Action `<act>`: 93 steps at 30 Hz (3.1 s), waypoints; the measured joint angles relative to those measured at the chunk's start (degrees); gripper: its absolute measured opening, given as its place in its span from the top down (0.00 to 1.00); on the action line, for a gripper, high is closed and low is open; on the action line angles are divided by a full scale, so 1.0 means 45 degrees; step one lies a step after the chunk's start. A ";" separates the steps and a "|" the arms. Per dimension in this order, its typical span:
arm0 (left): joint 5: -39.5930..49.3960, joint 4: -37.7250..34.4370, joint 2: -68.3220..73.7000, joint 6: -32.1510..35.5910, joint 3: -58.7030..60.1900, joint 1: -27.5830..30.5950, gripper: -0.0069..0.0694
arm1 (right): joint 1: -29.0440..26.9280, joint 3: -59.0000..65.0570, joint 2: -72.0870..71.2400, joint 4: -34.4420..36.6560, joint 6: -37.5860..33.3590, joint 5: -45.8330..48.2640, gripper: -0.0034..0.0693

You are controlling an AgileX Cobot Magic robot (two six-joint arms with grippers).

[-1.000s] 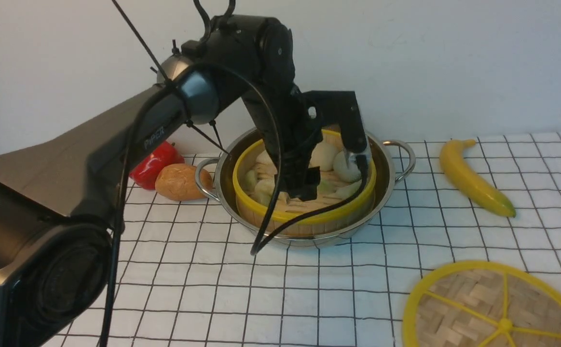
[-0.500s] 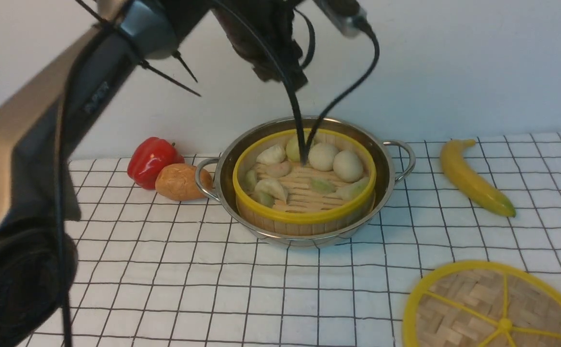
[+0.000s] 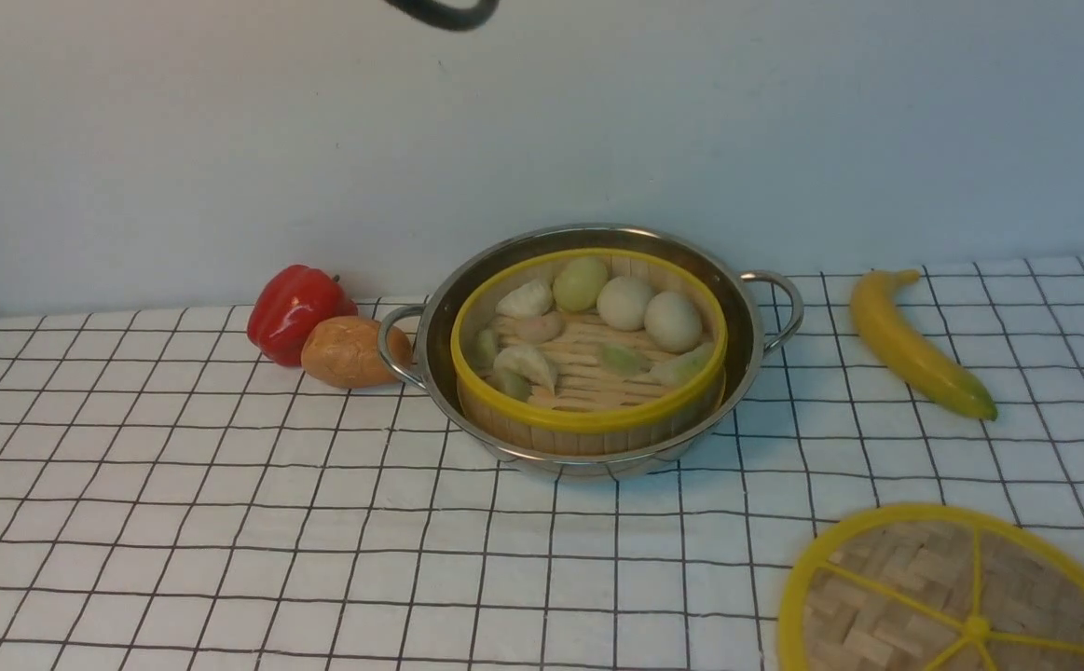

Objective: Place the steamer in the pot on the white tablecloth, and put the lid on the steamer.
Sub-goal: 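Move the gripper down to the bamboo steamer lid and grasp its center knob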

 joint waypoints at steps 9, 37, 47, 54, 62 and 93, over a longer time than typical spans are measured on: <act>0.0016 0.1261 -0.0204 -0.0419 0.0304 0.0000 0.93 | 0.0000 0.0000 0.0000 0.0000 0.0000 0.0000 0.62; -1.0433 -0.2364 -1.4881 -0.1706 2.3619 0.7205 0.86 | 0.0000 0.0000 0.0000 0.0000 0.0000 0.0000 0.62; -1.1346 -0.2588 -1.9363 -0.1736 2.8382 0.7815 0.84 | 0.0000 0.0000 0.0000 0.0000 0.0000 0.0000 0.62; -1.0940 -0.2588 -2.2083 -0.1736 2.9970 0.7830 0.82 | 0.0000 0.0000 0.0000 0.0000 0.0000 0.0000 0.62; -1.0773 -0.2620 -2.2340 -0.1747 3.0127 0.7830 0.81 | 0.0000 0.0000 0.0000 0.0000 0.0000 0.0000 0.62; -1.0773 -0.2632 -2.2340 -0.1696 3.0132 0.7830 0.74 | 0.0000 0.0000 0.0000 -0.0552 -0.0078 0.0000 0.62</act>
